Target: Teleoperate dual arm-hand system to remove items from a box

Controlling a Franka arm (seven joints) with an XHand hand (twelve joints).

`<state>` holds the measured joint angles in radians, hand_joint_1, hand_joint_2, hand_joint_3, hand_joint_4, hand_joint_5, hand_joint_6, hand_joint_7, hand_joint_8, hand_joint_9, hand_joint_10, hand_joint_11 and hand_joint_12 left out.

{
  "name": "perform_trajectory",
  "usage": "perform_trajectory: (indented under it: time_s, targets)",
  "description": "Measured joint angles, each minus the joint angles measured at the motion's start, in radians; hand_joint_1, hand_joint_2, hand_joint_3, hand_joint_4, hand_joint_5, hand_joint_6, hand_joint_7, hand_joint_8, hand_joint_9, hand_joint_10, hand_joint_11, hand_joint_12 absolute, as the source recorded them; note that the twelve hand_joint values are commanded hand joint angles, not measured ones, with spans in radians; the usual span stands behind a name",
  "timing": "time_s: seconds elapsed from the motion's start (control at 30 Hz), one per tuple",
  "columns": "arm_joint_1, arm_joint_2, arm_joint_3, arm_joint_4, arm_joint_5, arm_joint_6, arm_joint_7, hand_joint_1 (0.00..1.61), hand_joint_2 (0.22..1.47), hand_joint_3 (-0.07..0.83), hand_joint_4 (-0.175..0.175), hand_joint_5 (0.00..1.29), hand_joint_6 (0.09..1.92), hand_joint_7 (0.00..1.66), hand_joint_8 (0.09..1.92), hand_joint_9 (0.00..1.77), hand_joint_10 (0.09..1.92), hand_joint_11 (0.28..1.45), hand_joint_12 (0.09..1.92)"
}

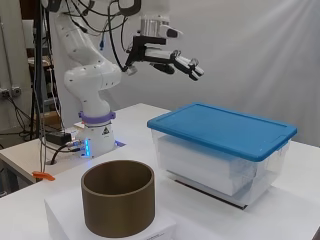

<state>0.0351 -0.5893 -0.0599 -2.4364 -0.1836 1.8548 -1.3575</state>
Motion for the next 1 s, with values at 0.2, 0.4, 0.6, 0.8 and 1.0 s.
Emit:
perform_trajectory:
  time_s: [0.2, 0.4, 0.6, 0.8, 1.0]
  targets:
    - [0.015, 0.084, 0.055, -0.042, 0.002, 0.032, 0.026, 0.09, 0.74, -0.016, -0.037, 0.08, 0.09, 0.1, 0.09, 0.23, 0.09, 0.38, 0.09]
    - [0.017, 0.114, 0.062, -0.045, -0.022, -0.004, 0.011, 0.0, 0.66, -0.029, -0.028, 0.05, 0.09, 0.06, 0.09, 0.19, 0.09, 0.36, 0.09]
    - [0.029, 0.083, 0.072, -0.152, -0.06, 0.026, 0.0, 0.1, 0.69, -0.003, -0.014, 0.11, 0.09, 0.11, 0.09, 0.2, 0.09, 0.36, 0.09]
    - [0.048, 0.01, 0.132, -0.299, -0.224, 0.128, 0.1, 0.21, 0.74, 0.017, -0.014, 0.13, 0.09, 0.12, 0.09, 0.21, 0.09, 0.36, 0.09]
    - [0.058, 0.059, 0.207, -0.294, -0.29, 0.216, 0.192, 0.27, 0.78, 0.021, -0.02, 0.12, 0.09, 0.1, 0.09, 0.2, 0.09, 0.36, 0.09]
